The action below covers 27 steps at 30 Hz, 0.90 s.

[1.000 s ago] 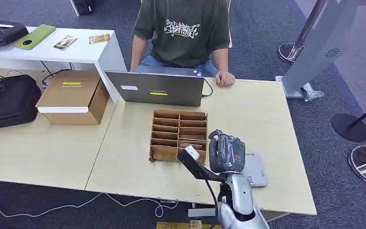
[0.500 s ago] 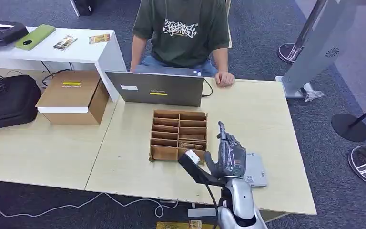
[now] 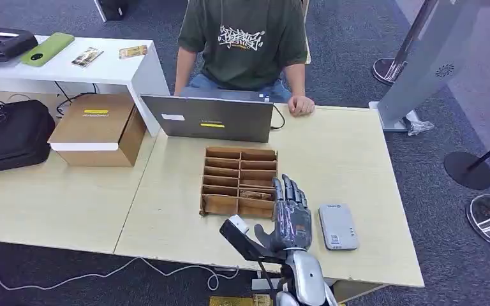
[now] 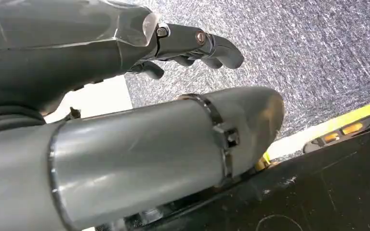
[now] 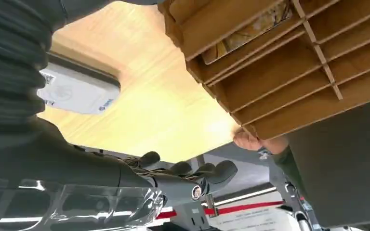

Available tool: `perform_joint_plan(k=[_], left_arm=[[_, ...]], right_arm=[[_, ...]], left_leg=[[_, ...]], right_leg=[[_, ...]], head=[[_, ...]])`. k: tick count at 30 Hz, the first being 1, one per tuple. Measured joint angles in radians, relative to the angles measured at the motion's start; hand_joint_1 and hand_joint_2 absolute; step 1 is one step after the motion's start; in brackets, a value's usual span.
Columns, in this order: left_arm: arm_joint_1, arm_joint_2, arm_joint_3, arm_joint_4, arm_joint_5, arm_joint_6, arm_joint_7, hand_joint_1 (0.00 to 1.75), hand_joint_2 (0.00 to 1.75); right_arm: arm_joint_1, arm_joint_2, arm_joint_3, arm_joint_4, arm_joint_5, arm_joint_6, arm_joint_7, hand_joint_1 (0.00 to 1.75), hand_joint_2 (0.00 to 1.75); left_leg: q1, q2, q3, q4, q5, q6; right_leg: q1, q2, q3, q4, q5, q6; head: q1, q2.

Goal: Pass the card to the sensor for recognition and then transmit it.

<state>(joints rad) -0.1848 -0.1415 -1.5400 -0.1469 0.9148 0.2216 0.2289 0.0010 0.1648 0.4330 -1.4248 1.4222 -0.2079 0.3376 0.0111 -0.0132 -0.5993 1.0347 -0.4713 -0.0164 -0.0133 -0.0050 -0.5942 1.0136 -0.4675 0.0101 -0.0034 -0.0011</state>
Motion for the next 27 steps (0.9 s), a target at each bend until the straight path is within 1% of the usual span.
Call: perform_joint_plan(k=[4, 7, 11, 15, 17, 20, 22, 24, 27], left_arm=[[0.0, -0.001, 0.0, 0.0, -0.002, 0.0, 0.0, 0.0, 0.0], [0.0, -0.005, 0.0, 0.0, 0.002, 0.0, 0.0, 0.0, 0.0], [-0.002, -0.011, 0.0, 0.0, 0.012, 0.0, 0.0, 0.0, 0.0], [-0.004, -0.015, 0.0, 0.0, 0.016, -0.005, 0.001, 0.0, 0.0], [-0.006, -0.016, 0.0, 0.0, 0.016, -0.012, 0.001, 0.0, 0.0], [-0.011, -0.018, 0.0, 0.0, 0.013, -0.018, 0.001, 0.0, 0.0], [-0.015, -0.02, 0.0, 0.0, 0.001, -0.022, 0.002, 0.0, 0.0], [-0.016, -0.021, 0.0, 0.0, -0.014, -0.026, 0.002, 0.0, 0.0], [-0.019, -0.024, 0.0, 0.0, -0.028, -0.035, 0.005, 0.0, 0.0]], right_arm=[[0.014, -0.003, 0.018, -0.05, 0.053, 0.023, 0.039, 0.0, 1.75], [0.02, -0.016, 0.037, -0.088, 0.072, 0.026, 0.048, 0.0, 1.75], [0.022, -0.039, 0.071, -0.094, 0.046, -0.014, 0.026, 0.0, 1.75], [0.012, -0.048, 0.099, -0.083, 0.039, -0.041, -0.003, 0.0, 1.75], [-0.009, -0.05, 0.117, -0.05, 0.03, -0.073, -0.012, 0.0, 1.75], [-0.053, -0.047, 0.143, 0.012, 0.009, -0.095, -0.025, 0.0, 1.75], [-0.088, -0.038, 0.165, 0.059, 0.001, -0.099, -0.031, 0.0, 1.75], [-0.115, -0.016, 0.188, 0.108, -0.012, -0.112, -0.042, 0.0, 1.75], [-0.158, -0.001, 0.213, 0.181, -0.02, -0.154, -0.053, 0.0, 1.75]], left_leg=[[0.0, 0.0, 0.0, 0.0, 0.0, 0.0], [0.0, 0.001, 0.0, 0.0, 0.0, 0.0], [0.0, 0.001, 0.0, 0.0, 0.0, 0.0], [0.0, 0.001, 0.0, 0.0, 0.0, 0.0], [0.0, 0.002, 0.0, 0.0, 0.0, 0.0], [0.0, 0.002, 0.0, 0.0, 0.0, 0.0], [0.0, 0.002, 0.0, 0.0, 0.0, 0.0], [0.0, 0.002, 0.0, 0.0, 0.0, 0.0], [0.0, 0.001, 0.0, 0.0, 0.0, 0.0]], right_leg=[[0.0, 0.0, 0.0, 0.0, 0.0, 0.0], [0.0, 0.001, 0.0, 0.0, 0.0, 0.0], [0.0, 0.001, 0.0, 0.0, 0.0, 0.0], [0.0, 0.001, 0.0, 0.0, 0.0, 0.0], [0.0, 0.002, 0.0, 0.0, 0.0, 0.0], [0.0, 0.002, 0.0, 0.0, 0.0, 0.0], [0.0, 0.002, 0.0, 0.0, 0.001, 0.0], [0.0, 0.002, 0.0, 0.0, 0.001, -0.001], [0.0, 0.001, 0.0, 0.0, 0.001, -0.001]], head=[[0.0, 0.0], [0.0, 0.0], [0.0, 0.0], [0.0, 0.0], [0.0, 0.0], [0.0, 0.0], [0.0, 0.0], [0.0, 0.0], [0.0, 0.0]])
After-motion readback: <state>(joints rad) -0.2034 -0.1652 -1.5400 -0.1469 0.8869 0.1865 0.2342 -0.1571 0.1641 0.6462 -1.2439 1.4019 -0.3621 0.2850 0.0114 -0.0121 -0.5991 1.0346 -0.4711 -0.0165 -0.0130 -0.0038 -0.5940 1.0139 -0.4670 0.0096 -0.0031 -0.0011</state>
